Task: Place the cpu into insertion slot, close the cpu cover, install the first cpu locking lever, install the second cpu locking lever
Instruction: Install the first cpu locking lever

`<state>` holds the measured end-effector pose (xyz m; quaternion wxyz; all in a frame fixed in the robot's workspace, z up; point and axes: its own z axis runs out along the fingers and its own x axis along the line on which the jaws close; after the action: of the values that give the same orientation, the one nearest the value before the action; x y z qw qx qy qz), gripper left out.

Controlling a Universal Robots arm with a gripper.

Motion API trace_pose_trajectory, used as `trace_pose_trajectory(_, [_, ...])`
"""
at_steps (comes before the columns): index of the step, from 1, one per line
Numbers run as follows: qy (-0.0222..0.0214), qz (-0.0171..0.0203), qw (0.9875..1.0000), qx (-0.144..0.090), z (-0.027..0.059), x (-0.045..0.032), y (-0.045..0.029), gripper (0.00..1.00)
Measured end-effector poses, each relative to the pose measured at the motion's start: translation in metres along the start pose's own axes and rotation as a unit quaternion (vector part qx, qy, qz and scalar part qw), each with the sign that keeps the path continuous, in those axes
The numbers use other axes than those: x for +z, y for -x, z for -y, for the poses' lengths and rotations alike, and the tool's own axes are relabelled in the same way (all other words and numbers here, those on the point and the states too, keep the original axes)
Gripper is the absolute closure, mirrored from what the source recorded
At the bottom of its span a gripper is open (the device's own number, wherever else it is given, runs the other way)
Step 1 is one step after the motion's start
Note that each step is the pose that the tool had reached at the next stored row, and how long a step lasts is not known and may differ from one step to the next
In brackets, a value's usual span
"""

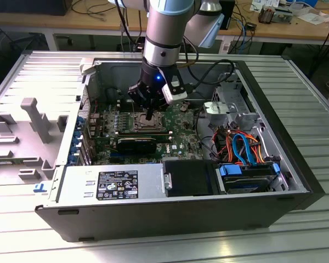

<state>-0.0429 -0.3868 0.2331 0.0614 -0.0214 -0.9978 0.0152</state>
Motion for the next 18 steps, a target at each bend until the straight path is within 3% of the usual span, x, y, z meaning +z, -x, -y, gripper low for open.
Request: trace_pose_trajectory(18, [-0.0024, 0.0006, 0.9998, -0.019, 0.0, 0.0, 0.0, 0.89])
